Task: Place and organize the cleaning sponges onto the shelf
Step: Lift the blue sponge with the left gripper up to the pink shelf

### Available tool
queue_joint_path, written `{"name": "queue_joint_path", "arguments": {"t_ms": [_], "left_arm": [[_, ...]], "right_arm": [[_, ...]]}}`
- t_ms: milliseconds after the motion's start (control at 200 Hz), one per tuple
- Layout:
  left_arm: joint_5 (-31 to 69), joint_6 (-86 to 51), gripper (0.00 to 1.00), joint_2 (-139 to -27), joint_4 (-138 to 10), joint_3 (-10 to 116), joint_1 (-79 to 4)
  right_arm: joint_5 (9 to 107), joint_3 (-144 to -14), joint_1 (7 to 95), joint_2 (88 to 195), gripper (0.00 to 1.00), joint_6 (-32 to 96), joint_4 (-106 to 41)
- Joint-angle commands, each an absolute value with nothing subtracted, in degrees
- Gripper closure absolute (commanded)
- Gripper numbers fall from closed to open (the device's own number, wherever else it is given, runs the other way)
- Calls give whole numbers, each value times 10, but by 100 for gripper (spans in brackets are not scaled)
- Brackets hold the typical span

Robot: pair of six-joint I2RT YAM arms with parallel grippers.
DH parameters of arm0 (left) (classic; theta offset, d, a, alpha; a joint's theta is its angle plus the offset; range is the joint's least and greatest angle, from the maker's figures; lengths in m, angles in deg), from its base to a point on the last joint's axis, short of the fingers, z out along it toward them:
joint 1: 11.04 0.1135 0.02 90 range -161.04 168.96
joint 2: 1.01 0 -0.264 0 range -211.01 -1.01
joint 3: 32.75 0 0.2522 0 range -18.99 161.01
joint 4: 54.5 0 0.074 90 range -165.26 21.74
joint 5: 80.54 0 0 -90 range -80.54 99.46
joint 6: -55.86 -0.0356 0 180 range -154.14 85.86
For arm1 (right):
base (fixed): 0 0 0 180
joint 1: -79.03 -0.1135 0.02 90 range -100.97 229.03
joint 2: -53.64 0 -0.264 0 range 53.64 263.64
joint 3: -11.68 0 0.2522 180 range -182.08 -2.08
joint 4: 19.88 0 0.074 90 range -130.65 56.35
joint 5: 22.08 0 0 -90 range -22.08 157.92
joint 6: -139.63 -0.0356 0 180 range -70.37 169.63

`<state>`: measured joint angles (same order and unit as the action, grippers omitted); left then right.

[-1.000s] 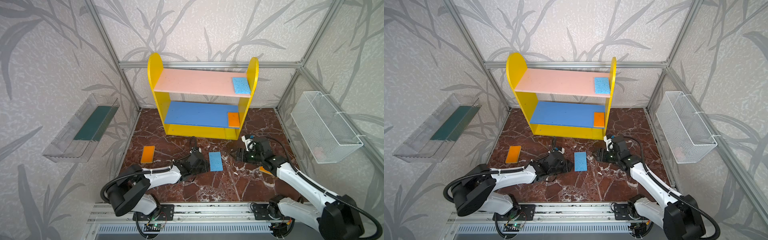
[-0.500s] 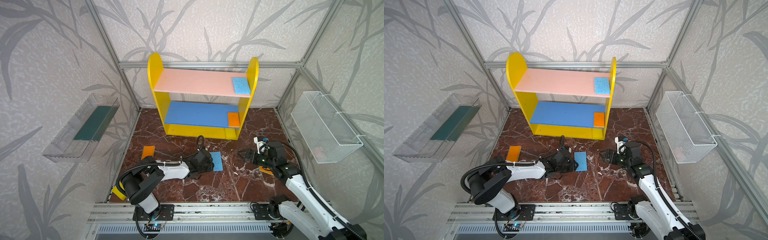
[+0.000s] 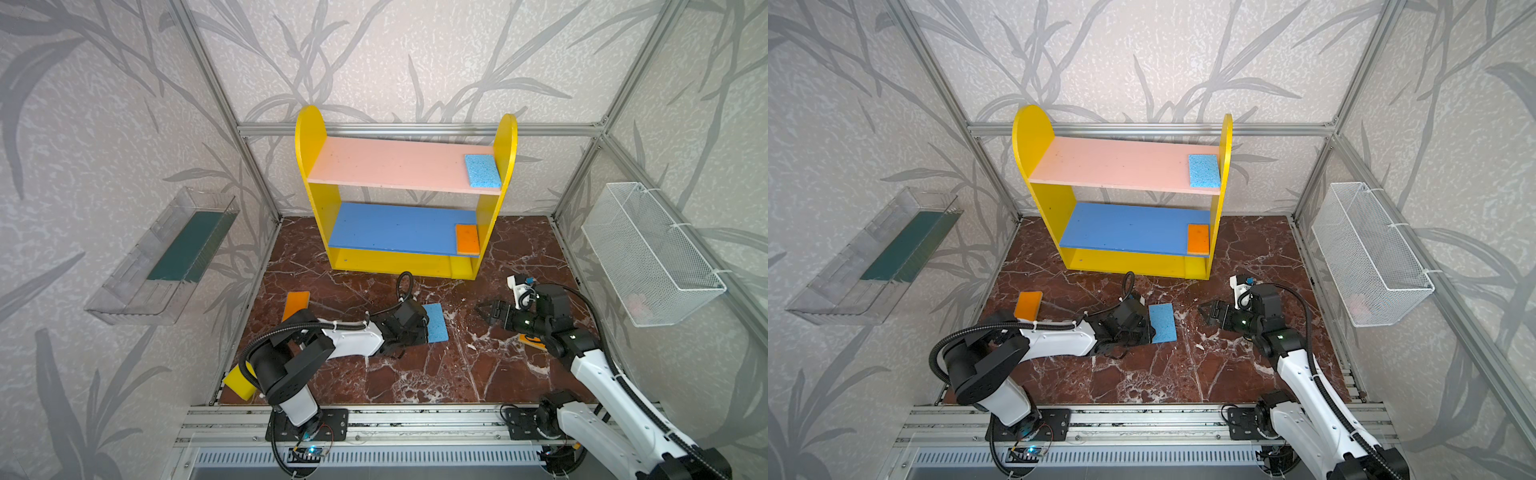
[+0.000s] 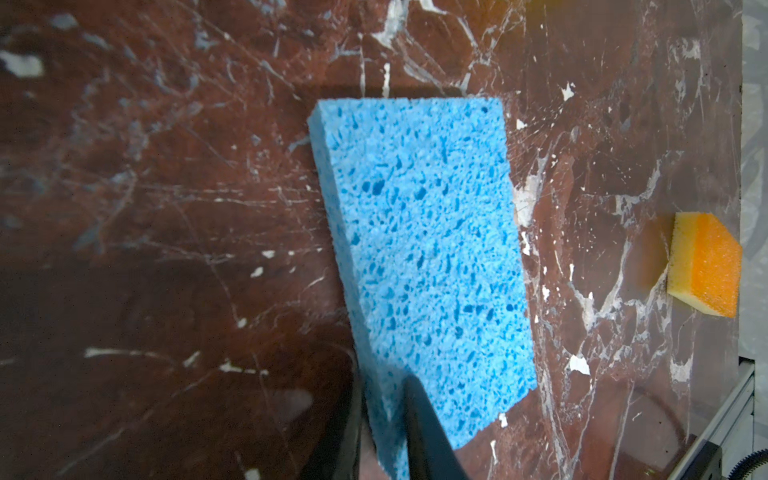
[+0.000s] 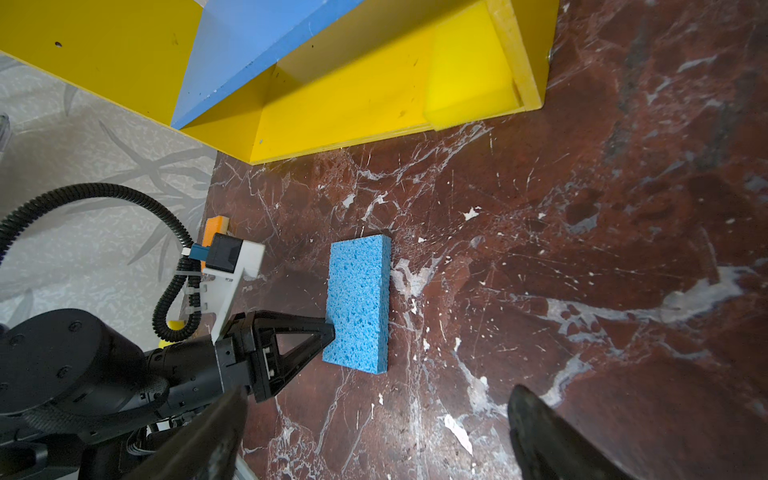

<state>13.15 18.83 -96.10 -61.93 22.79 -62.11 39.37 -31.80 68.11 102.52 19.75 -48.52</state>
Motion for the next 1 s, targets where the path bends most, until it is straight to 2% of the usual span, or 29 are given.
{"name": "queue_joint_path", "arguments": {"t_ms": [0, 165, 405, 685, 800, 995], "left_arm": [[118, 194, 84, -971, -635, 239, -625], [112, 188, 100, -952, -646, 244, -625], [94, 129, 100, -852, -753, 296, -624], [20, -5, 100, -697, -889, 398, -620], [-2, -80, 100, -693, -942, 481, -608], [27, -170, 100, -740, -999, 658, -579]], "right_arm": [[387, -311, 684, 1015, 4, 208, -486], [388, -312, 685, 1012, 4, 208, -489], [388, -322, 687, 1011, 4, 203, -493], [402, -350, 710, 985, 4, 191, -509], [419, -364, 717, 978, 5, 197, -514], [407, -383, 721, 1014, 5, 194, -500]]}}
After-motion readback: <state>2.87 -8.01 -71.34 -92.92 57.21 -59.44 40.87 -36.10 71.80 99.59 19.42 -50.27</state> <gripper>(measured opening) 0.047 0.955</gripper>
